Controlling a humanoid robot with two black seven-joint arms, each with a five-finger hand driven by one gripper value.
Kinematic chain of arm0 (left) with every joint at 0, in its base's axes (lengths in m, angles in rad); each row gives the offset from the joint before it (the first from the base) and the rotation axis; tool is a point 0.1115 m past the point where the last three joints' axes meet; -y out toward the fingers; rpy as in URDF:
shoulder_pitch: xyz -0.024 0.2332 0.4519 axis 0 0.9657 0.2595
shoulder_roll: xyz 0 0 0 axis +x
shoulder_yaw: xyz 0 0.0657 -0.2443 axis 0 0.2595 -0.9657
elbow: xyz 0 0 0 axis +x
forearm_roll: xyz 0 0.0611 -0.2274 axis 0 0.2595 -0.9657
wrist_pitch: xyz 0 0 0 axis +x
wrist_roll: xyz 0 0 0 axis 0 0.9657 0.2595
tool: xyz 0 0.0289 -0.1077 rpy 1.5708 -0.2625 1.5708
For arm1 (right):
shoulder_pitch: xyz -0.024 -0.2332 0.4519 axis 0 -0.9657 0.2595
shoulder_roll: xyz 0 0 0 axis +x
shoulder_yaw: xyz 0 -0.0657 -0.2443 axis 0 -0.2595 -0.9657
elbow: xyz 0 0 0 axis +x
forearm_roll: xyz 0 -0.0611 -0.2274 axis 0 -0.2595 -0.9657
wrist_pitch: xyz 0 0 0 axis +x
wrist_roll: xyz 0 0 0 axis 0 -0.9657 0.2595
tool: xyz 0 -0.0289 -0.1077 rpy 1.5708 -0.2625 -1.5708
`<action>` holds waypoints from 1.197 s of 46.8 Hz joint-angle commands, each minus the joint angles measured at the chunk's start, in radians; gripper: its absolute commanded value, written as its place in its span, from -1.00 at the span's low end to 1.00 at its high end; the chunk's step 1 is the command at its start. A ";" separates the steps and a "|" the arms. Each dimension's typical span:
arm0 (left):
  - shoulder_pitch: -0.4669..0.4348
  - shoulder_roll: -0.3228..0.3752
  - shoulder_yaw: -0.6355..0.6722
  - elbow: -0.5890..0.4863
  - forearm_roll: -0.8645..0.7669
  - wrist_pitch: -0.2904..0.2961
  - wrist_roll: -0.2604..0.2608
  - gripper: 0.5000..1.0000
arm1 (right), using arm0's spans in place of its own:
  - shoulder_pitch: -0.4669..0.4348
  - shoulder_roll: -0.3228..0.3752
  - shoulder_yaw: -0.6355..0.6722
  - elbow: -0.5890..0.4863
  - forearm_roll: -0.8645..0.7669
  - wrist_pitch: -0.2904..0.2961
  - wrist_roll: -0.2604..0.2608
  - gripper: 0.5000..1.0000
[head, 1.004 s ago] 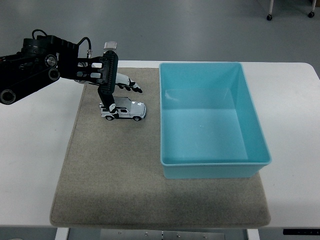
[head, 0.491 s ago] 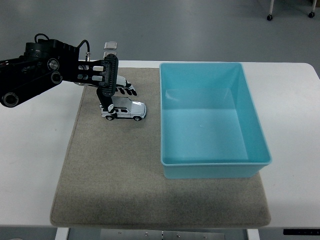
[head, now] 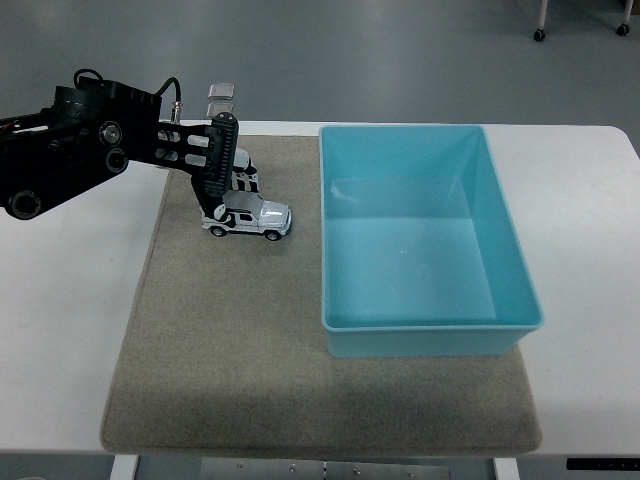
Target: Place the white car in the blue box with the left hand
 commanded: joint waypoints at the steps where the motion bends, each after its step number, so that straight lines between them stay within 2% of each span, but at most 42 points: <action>1: -0.002 0.000 -0.002 0.000 -0.002 0.001 0.000 -1.00 | 0.000 0.000 0.000 0.000 0.000 0.000 0.001 0.74; 20: -0.018 0.008 -0.022 0.001 -0.022 0.015 0.000 -1.00 | 0.000 0.000 0.000 0.000 0.000 0.000 -0.001 0.74; 35: -0.024 0.034 -0.104 0.001 -0.034 0.014 -0.006 -1.00 | 0.000 0.000 0.000 0.000 0.000 0.000 -0.001 0.74; 56: -0.121 0.028 -0.144 0.000 -0.048 0.014 -0.009 -1.00 | -0.002 0.000 0.000 0.000 0.000 0.000 0.001 0.74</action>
